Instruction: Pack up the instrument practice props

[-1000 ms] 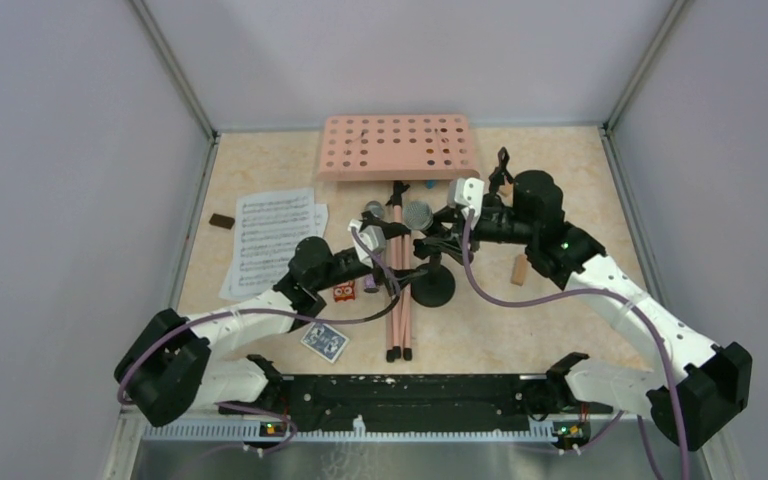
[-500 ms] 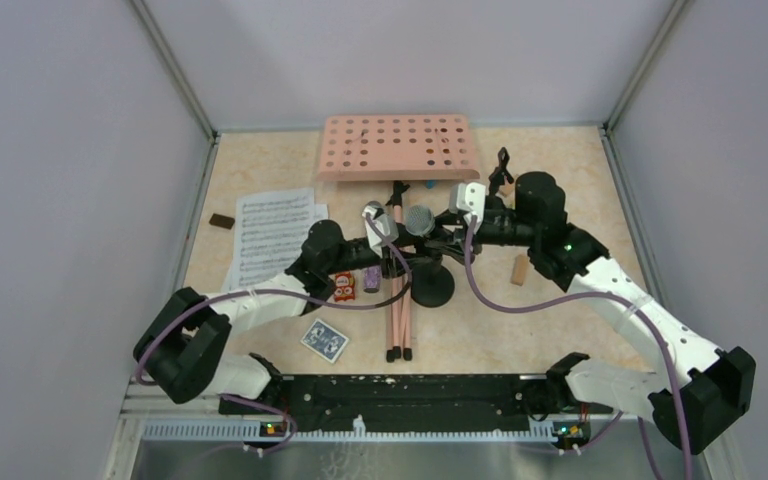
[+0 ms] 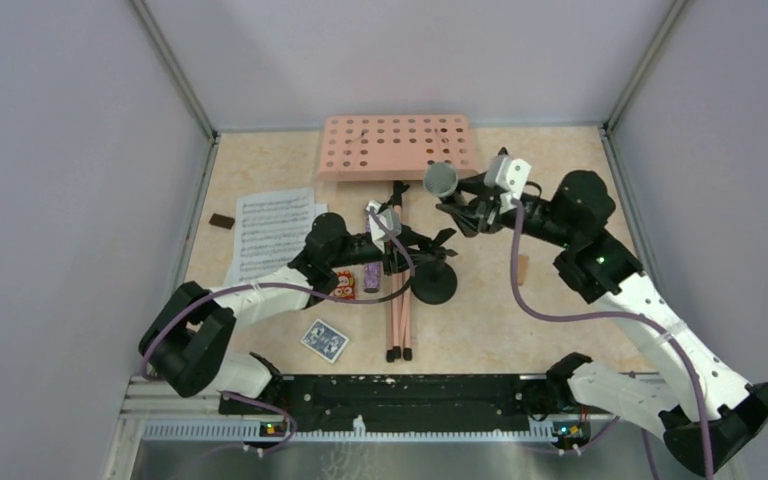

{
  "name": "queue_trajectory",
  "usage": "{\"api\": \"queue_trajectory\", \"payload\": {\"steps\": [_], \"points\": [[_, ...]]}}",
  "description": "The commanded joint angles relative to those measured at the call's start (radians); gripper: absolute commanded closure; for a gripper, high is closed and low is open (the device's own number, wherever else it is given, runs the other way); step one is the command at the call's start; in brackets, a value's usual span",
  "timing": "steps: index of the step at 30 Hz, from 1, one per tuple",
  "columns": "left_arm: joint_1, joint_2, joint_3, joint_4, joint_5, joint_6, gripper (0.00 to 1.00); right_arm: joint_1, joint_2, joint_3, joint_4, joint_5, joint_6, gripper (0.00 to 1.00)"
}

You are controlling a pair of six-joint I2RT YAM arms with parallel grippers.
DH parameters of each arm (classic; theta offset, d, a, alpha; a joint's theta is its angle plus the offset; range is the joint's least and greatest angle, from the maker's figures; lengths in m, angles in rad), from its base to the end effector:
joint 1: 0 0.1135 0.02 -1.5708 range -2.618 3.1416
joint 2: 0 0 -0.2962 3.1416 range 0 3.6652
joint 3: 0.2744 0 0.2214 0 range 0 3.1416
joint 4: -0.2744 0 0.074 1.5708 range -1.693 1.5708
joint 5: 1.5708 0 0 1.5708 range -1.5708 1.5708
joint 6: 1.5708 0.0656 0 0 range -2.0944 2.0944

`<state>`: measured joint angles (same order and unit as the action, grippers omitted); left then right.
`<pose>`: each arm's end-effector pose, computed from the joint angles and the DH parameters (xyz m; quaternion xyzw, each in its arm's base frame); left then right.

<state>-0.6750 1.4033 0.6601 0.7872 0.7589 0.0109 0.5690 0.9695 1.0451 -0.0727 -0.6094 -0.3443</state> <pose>0.1979 -0.2162 0.3109 0.4680 0.5148 -0.4609 0.5510 0.1383 0.1330 0.4340 -0.4877 0.5109 0.2862 0.6475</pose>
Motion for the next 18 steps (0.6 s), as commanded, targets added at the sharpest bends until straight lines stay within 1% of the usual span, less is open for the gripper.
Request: {"api": "queue_trajectory", "payload": {"steps": [1,3,4,5,6,7,8,9,11,14,16,18], "points": [[0.001,0.017,0.02,-0.033,0.013,0.022,0.93,0.005,-0.054,0.107,0.158,0.137,0.113,1.0],[0.002,0.014,0.021,-0.033,0.0,0.016,0.84,0.005,-0.053,0.144,0.141,0.219,0.189,1.0],[0.003,0.013,0.02,-0.033,-0.008,0.011,0.75,0.006,-0.049,0.169,0.122,0.262,0.224,1.0],[0.003,0.009,0.02,-0.034,-0.016,0.011,0.63,0.005,-0.045,0.193,0.098,0.303,0.247,1.0],[0.003,0.005,0.02,-0.036,-0.02,0.014,0.55,0.006,-0.04,0.215,0.079,0.323,0.263,1.0],[0.002,0.001,0.021,-0.037,-0.022,0.02,0.5,0.005,-0.037,0.235,0.042,0.338,0.277,1.0],[0.003,-0.004,0.02,-0.04,-0.026,0.025,0.41,0.006,-0.034,0.248,0.018,0.353,0.287,1.0],[0.002,-0.009,0.021,-0.041,-0.028,0.029,0.38,0.005,-0.033,0.26,-0.001,0.368,0.296,1.0],[0.003,-0.021,0.022,-0.046,-0.032,0.036,0.27,0.005,-0.031,0.277,-0.034,0.394,0.312,1.0],[0.003,-0.049,0.027,-0.068,-0.039,0.046,0.18,0.006,-0.02,0.305,-0.079,0.437,0.359,1.0],[0.003,-0.081,0.032,-0.092,-0.045,0.054,0.14,0.006,0.008,0.357,-0.146,0.449,0.393,1.0],[0.003,-0.126,0.031,-0.125,-0.067,0.055,0.04,0.006,0.056,0.429,-0.234,0.45,0.423,1.0]]}}
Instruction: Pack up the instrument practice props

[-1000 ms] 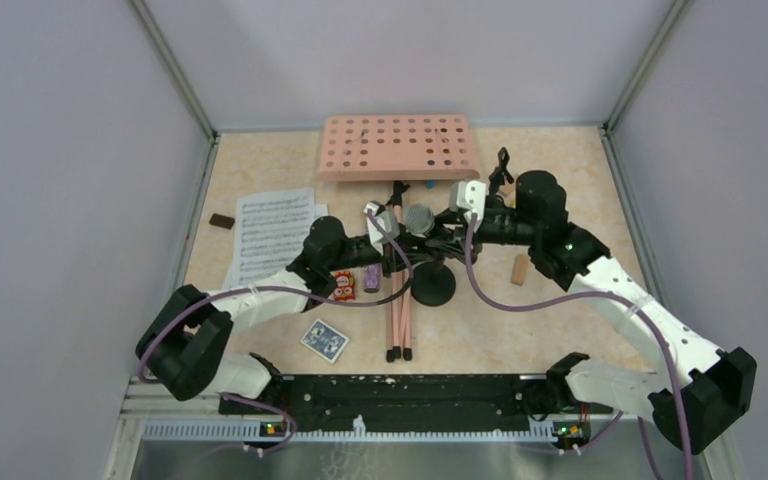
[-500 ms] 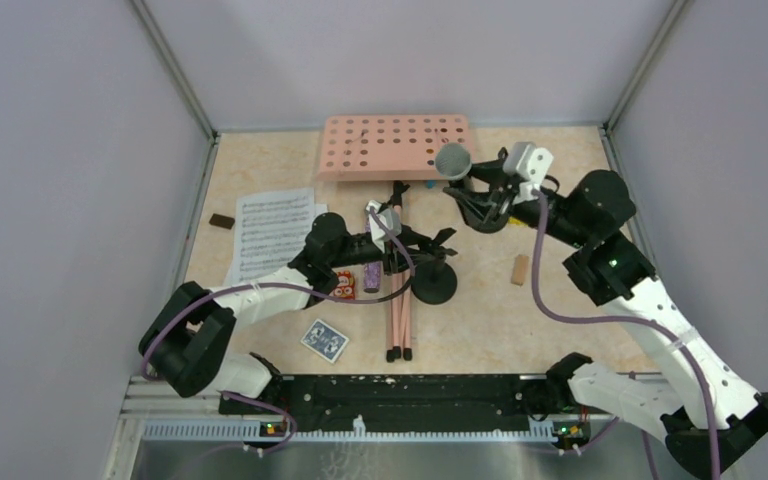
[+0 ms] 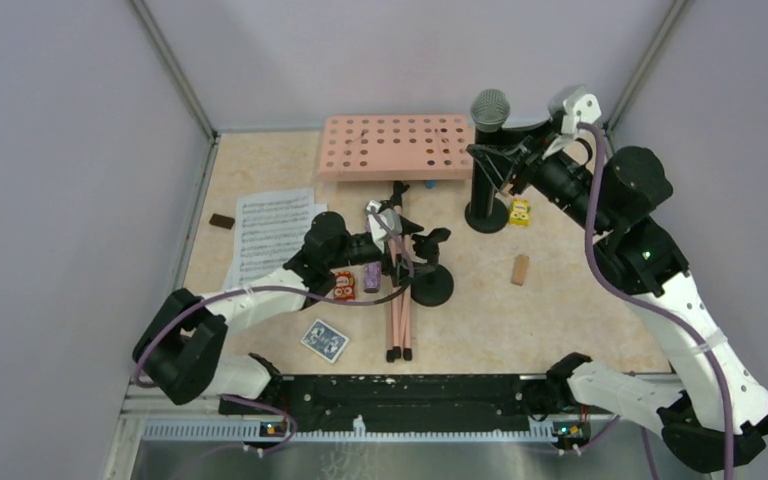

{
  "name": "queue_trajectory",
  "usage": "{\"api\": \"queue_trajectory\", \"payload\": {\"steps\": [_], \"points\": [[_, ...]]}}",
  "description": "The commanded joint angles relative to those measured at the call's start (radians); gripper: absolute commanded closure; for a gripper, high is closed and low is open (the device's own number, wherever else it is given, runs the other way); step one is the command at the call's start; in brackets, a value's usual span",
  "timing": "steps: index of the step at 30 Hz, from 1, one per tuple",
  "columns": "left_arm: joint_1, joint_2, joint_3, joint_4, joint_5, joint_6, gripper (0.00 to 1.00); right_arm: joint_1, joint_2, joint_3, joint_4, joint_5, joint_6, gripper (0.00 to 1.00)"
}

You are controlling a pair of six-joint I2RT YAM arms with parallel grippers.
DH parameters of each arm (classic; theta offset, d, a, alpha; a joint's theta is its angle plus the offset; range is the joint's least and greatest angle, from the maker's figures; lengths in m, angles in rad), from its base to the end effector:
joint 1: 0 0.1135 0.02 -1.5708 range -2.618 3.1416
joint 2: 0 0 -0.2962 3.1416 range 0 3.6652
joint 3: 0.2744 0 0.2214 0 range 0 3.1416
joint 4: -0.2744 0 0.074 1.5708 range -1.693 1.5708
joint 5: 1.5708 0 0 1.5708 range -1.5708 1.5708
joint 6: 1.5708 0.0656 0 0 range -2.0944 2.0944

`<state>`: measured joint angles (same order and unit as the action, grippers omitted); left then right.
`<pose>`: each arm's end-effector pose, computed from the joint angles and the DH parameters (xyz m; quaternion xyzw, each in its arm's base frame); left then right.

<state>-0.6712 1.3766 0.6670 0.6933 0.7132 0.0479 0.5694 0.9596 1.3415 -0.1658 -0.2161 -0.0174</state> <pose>0.1982 -0.2122 0.3088 0.4642 0.5391 -0.4384 0.5492 0.1274 0.0983 0.5208 -0.2606 0.5721 0.2761 0.7270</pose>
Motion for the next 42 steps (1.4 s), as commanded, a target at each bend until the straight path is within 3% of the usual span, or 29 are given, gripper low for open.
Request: {"api": "queue_trajectory", "payload": {"steps": [1,3,7,12,19,23,28,35,42], "points": [[-0.001,-0.141,0.021,-0.051,-0.048,0.011,0.02,0.005,0.089,0.17,-0.193,0.058,0.118,1.0],[-0.001,-0.208,0.008,-0.1,-0.141,-0.018,0.01,0.006,0.132,0.232,-0.238,0.05,0.165,1.0],[-0.001,-0.385,-0.042,-0.247,-0.46,-0.149,0.01,0.039,0.19,0.27,-0.215,-0.047,0.23,1.0],[-0.001,-0.633,-0.058,-0.597,-0.843,-0.329,0.01,0.245,0.274,0.257,-0.177,0.127,0.234,1.0],[-0.001,-0.909,0.059,-1.179,-1.152,-0.454,0.01,0.394,0.434,0.196,-0.095,0.322,0.34,1.0],[-0.002,-1.055,0.099,-1.337,-1.235,-0.495,0.01,0.467,0.54,0.156,-0.066,0.407,0.391,1.0],[-0.003,-1.174,0.134,-1.418,-1.277,-0.519,0.01,0.502,0.656,0.082,-0.004,0.464,0.493,1.0],[-0.002,-1.216,0.09,-1.435,-1.299,-0.571,0.01,0.512,0.833,0.068,0.039,0.512,0.645,1.0],[-0.001,-1.217,0.084,-1.437,-1.317,-0.571,0.01,0.512,0.987,0.162,0.021,0.629,0.671,1.0]]}}
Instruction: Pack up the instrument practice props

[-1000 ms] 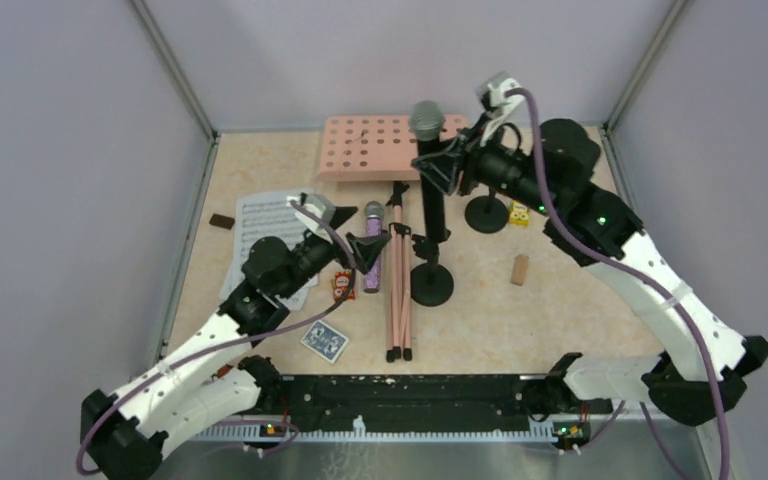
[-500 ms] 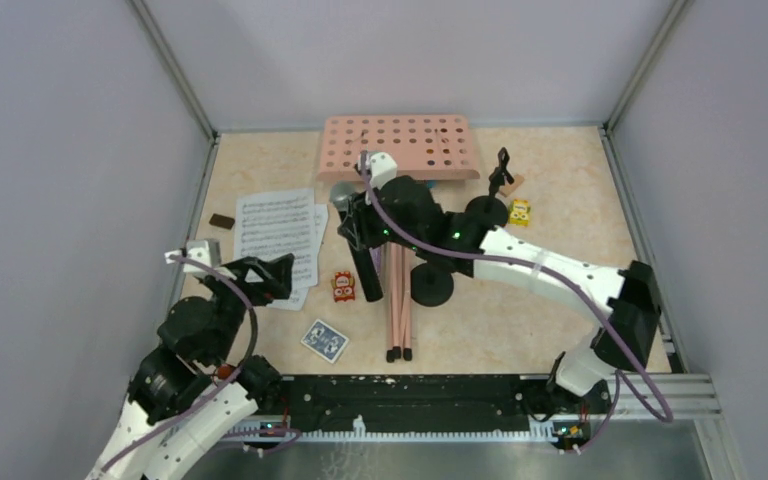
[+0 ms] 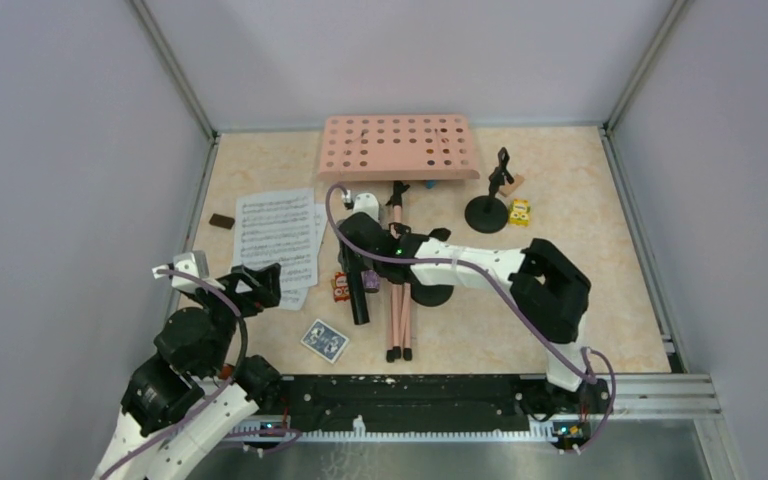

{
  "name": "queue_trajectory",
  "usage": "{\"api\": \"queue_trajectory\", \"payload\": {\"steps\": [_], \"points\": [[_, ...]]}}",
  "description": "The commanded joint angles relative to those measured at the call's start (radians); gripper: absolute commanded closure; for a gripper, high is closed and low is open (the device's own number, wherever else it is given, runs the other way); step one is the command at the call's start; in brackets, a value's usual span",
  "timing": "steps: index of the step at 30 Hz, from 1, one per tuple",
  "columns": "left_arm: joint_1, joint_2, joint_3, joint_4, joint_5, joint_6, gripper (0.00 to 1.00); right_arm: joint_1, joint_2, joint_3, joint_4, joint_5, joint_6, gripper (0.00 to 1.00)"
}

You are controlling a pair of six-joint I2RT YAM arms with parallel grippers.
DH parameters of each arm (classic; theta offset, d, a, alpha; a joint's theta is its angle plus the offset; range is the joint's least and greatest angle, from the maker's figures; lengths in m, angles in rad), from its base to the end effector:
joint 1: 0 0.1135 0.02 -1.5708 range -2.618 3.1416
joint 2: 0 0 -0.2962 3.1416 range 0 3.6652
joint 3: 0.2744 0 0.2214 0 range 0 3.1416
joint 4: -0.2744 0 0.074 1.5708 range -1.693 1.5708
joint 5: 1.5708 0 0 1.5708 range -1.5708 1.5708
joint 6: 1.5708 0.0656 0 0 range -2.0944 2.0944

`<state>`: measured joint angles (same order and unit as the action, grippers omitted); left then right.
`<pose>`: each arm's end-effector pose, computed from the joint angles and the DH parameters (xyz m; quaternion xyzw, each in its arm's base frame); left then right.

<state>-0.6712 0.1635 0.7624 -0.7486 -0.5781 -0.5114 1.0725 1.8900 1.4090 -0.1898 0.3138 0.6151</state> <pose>0.0203 0.0297 0.3122 -0.1273 0.7391 -0.1691 0.6395 0.2264 0.3737 0.2645 -0.1354 0.8816 0.2275 0.3907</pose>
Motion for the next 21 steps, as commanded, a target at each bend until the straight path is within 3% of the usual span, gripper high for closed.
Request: {"api": "queue_trajectory", "payload": {"steps": [1,10,21], "points": [[-0.001,-0.004,-0.012,0.005,-0.029,-0.012,0.01,0.009,0.074,0.111,0.03,0.113,0.034,1.0],[-0.001,-0.009,-0.02,0.007,-0.052,-0.007,0.01,-0.018,0.176,0.214,-0.099,0.193,0.032,1.0],[-0.002,-0.012,-0.025,0.016,-0.054,0.007,0.01,-0.06,0.187,0.212,-0.178,0.242,0.044,1.0]]}}
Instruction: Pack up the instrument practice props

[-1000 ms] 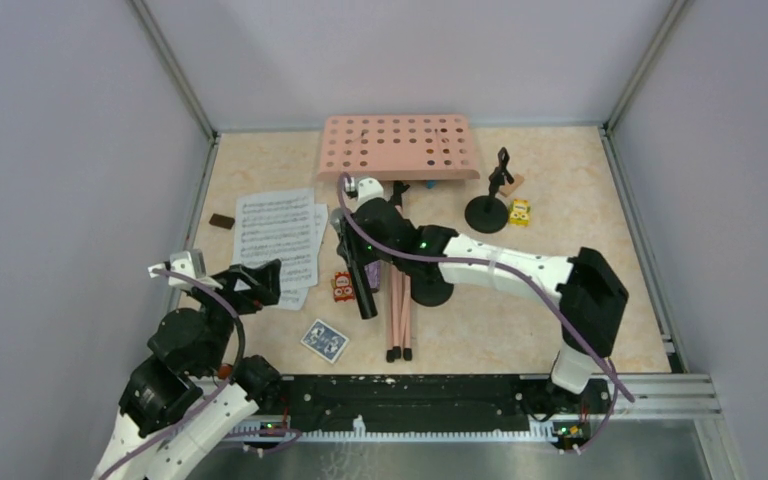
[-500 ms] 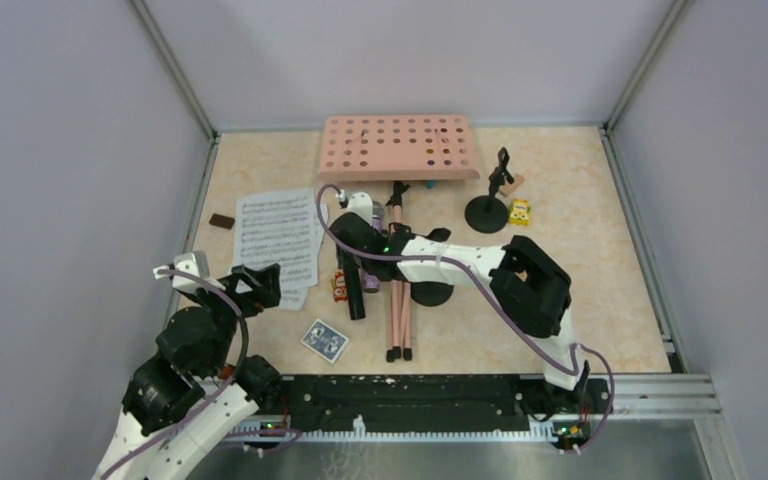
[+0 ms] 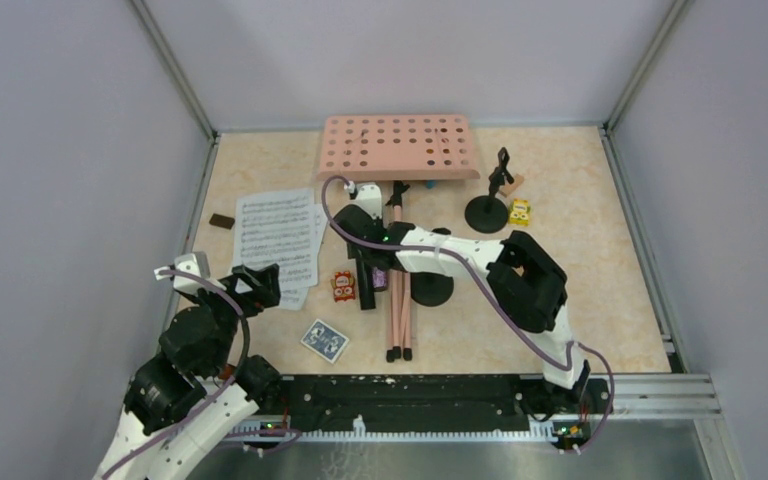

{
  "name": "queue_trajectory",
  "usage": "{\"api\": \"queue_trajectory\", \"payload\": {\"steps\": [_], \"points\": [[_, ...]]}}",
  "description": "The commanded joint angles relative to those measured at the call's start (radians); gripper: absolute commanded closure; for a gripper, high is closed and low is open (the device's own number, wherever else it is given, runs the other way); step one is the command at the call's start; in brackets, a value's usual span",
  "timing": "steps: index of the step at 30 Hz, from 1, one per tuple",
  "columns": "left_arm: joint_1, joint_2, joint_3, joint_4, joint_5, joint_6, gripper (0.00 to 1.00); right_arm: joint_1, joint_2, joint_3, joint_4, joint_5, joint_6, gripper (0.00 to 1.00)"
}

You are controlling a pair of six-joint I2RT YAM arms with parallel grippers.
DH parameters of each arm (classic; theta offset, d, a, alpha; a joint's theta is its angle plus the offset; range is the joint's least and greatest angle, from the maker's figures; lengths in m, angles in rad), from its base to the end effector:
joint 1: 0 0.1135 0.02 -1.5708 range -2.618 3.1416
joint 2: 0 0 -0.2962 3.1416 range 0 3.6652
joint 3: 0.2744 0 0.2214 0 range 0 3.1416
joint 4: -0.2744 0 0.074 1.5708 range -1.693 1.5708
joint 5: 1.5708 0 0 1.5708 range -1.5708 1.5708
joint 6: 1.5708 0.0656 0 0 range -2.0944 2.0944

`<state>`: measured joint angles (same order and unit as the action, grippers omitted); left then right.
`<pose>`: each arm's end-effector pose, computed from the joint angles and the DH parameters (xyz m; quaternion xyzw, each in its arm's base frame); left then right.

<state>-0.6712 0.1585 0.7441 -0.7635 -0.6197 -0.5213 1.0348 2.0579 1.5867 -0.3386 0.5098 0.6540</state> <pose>0.0216 0.0315 0.3055 -0.1403 0.7432 -0.1495 0.6369 0.2657 0.3845 0.2369 -0.0781 0.9000 0.1132 0.4137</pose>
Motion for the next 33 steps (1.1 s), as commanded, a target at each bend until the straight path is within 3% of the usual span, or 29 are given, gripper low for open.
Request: {"api": "queue_trajectory", "payload": {"steps": [1,11,19,25,33], "points": [[-0.002,-0.007,-0.007,0.031,-0.013,0.018,0.01,-0.027,0.026,0.036,-0.027,0.043,0.006,1.0],[-0.002,-0.007,-0.011,0.034,-0.014,0.022,0.01,-0.063,0.133,0.132,-0.029,-0.008,-0.005,0.99],[-0.001,-0.007,-0.011,0.036,-0.012,0.023,0.01,-0.073,0.176,0.177,-0.049,-0.009,-0.037,0.65],[-0.001,-0.007,-0.012,0.037,-0.015,0.027,0.01,-0.075,0.171,0.186,-0.061,-0.01,-0.05,0.49],[-0.001,-0.007,-0.023,0.042,-0.021,0.036,0.01,-0.075,0.11,0.214,-0.083,-0.007,-0.078,0.43]]}}
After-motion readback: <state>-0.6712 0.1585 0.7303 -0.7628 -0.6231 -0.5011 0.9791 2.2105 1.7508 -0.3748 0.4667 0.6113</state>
